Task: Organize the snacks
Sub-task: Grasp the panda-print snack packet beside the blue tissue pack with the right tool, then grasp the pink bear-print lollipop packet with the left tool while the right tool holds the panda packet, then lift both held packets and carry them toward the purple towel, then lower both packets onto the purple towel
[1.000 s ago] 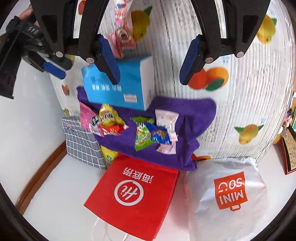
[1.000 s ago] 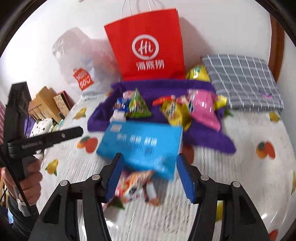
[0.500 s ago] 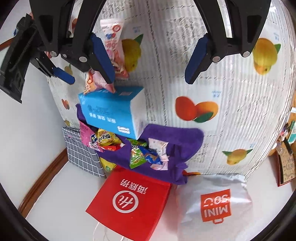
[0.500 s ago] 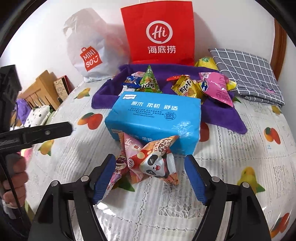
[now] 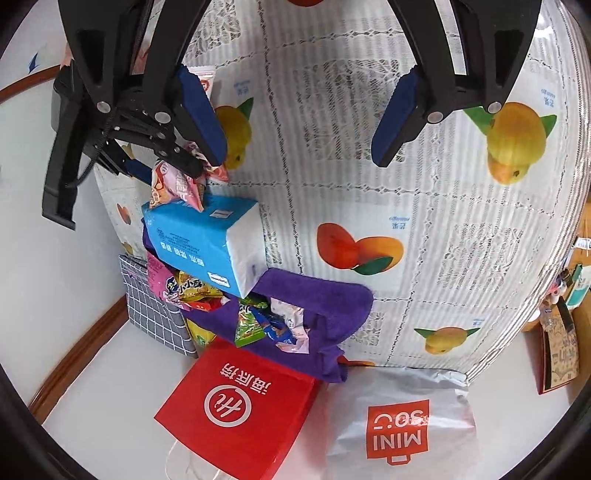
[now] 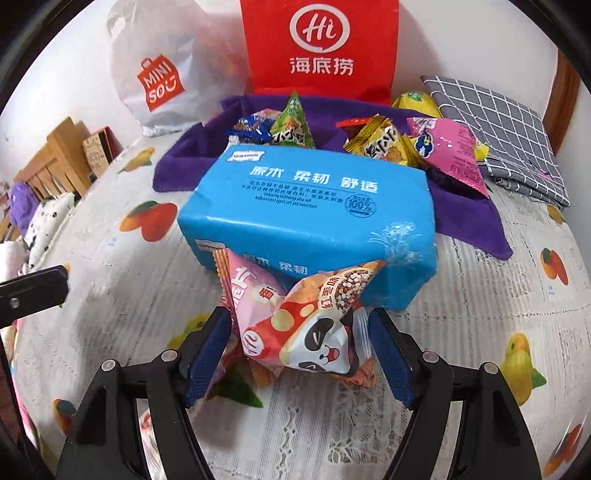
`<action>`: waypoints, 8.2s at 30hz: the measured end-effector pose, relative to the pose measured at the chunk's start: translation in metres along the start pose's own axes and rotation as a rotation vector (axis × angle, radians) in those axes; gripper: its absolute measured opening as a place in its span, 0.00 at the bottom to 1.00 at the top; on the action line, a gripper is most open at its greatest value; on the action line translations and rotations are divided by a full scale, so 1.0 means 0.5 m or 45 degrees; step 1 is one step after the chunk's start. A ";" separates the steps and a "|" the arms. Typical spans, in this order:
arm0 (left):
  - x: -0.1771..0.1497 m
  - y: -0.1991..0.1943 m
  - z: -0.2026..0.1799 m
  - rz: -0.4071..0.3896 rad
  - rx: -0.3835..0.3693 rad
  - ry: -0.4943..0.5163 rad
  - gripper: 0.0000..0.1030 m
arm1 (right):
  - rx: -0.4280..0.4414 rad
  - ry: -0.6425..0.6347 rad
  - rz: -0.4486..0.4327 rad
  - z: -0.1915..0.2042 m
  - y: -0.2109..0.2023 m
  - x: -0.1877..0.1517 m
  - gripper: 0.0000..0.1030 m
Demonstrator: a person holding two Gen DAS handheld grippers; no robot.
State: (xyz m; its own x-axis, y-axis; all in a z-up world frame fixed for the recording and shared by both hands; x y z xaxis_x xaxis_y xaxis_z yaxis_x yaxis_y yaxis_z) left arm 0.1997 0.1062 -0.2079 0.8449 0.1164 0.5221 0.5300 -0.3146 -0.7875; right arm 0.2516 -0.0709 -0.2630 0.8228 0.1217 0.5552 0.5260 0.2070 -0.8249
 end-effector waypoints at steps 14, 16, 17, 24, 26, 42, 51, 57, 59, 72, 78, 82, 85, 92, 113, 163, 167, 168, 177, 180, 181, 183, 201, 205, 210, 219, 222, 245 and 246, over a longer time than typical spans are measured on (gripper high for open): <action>-0.017 0.006 -0.009 0.032 0.016 0.021 0.77 | 0.066 0.076 -0.008 -0.015 -0.014 -0.002 0.56; -0.022 0.012 -0.019 0.041 0.017 0.028 0.77 | 0.065 0.071 -0.022 -0.020 -0.030 -0.004 0.56; -0.025 0.015 -0.024 0.045 0.015 0.030 0.77 | 0.067 0.067 -0.031 -0.023 -0.041 -0.005 0.56; -0.043 0.031 -0.067 0.078 0.009 0.072 0.77 | 0.054 0.090 -0.095 -0.073 -0.108 -0.016 0.56; -0.051 0.039 -0.075 0.093 0.009 0.078 0.77 | 0.048 0.116 -0.118 -0.097 -0.127 -0.019 0.56; -0.087 0.091 -0.146 0.169 -0.159 0.017 0.75 | 0.078 0.265 -0.134 -0.208 -0.166 -0.086 0.56; -0.067 0.133 -0.192 0.174 -0.140 0.072 0.70 | 0.077 0.310 -0.125 -0.246 -0.166 -0.110 0.56; -0.054 0.164 -0.226 0.143 -0.070 0.165 0.60 | 0.065 0.314 -0.091 -0.252 -0.152 -0.130 0.56; -0.051 0.168 -0.226 0.129 -0.015 0.210 0.51 | 0.069 0.321 -0.081 -0.253 -0.148 -0.137 0.56; -0.057 0.150 -0.187 0.104 0.076 0.260 0.20 | 0.092 0.287 -0.029 -0.221 -0.120 -0.154 0.56; -0.061 0.138 -0.187 0.090 0.057 0.247 0.19 | 0.082 0.267 -0.013 -0.210 -0.116 -0.158 0.56; -0.064 0.114 -0.186 0.069 0.036 0.240 0.19 | 0.077 0.279 -0.008 -0.209 -0.117 -0.158 0.56; -0.062 0.094 -0.185 0.051 0.021 0.231 0.19 | 0.082 0.276 -0.008 -0.202 -0.122 -0.154 0.56; -0.057 0.058 -0.190 0.018 0.001 0.233 0.19 | 0.074 0.242 -0.035 -0.176 -0.148 -0.140 0.56; 0.009 -0.028 -0.239 -0.080 -0.048 0.253 0.19 | -0.006 0.177 -0.117 -0.138 -0.238 -0.050 0.56; 0.257 -0.057 -0.282 -0.202 -0.020 0.295 0.19 | 0.064 0.142 -0.318 -0.138 -0.272 0.224 0.56; 0.273 -0.049 -0.282 -0.207 -0.015 0.298 0.19 | 0.068 0.140 -0.322 -0.142 -0.260 0.244 0.56; 0.277 -0.047 -0.280 -0.206 -0.014 0.296 0.19 | 0.068 0.139 -0.323 -0.143 -0.258 0.249 0.56; 0.306 -0.023 -0.265 -0.201 -0.004 0.296 0.19 | 0.066 0.126 -0.336 -0.141 -0.240 0.292 0.56; 0.315 -0.015 -0.258 -0.199 -0.002 0.294 0.19 | 0.064 0.124 -0.335 -0.141 -0.229 0.306 0.56; 0.316 -0.015 -0.257 -0.199 0.000 0.294 0.19 | 0.064 0.125 -0.334 -0.141 -0.226 0.309 0.56; 0.323 -0.011 -0.252 -0.199 0.001 0.291 0.19 | 0.068 0.128 -0.329 -0.142 -0.218 0.317 0.56; 0.385 0.042 -0.149 -0.180 0.050 0.196 0.19 | 0.141 0.192 -0.278 -0.165 -0.131 0.406 0.56; 0.397 0.049 -0.117 -0.180 0.068 0.166 0.19 | 0.173 0.207 -0.264 -0.163 -0.112 0.426 0.56; 0.400 0.067 -0.089 -0.171 0.087 0.152 0.19 | 0.179 0.187 -0.245 -0.152 -0.078 0.443 0.56; 0.412 0.110 -0.054 -0.153 0.095 0.114 0.19 | 0.169 0.174 -0.163 -0.156 0.002 0.441 0.56; 0.415 0.124 -0.049 -0.145 0.092 0.106 0.19 | 0.172 0.179 -0.146 -0.162 0.025 0.440 0.56; 0.429 0.238 -0.031 -0.078 0.062 0.046 0.19 | 0.142 0.137 0.066 -0.132 0.147 0.395 0.61; 0.429 0.241 -0.030 -0.075 0.065 0.046 0.19 | 0.132 0.126 0.067 -0.134 0.143 0.394 0.61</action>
State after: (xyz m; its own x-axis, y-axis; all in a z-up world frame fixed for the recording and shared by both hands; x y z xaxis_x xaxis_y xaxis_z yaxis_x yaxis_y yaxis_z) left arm 0.4438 0.0789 -0.1860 0.8093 0.0994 0.5789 0.5827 -0.2599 -0.7700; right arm 0.4657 -0.0970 -0.2198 0.8686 0.0400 0.4939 0.4606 0.3027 -0.8344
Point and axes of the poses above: each gripper's, at about its wrist camera, not at the fingertips, and y roughly the way its jaws point, z to its left, x to its top, the point moved 10 cm from there along y, roughly the way its jaws point, and after that the axes turned 7 degrees about y, right-handed, at the moved point
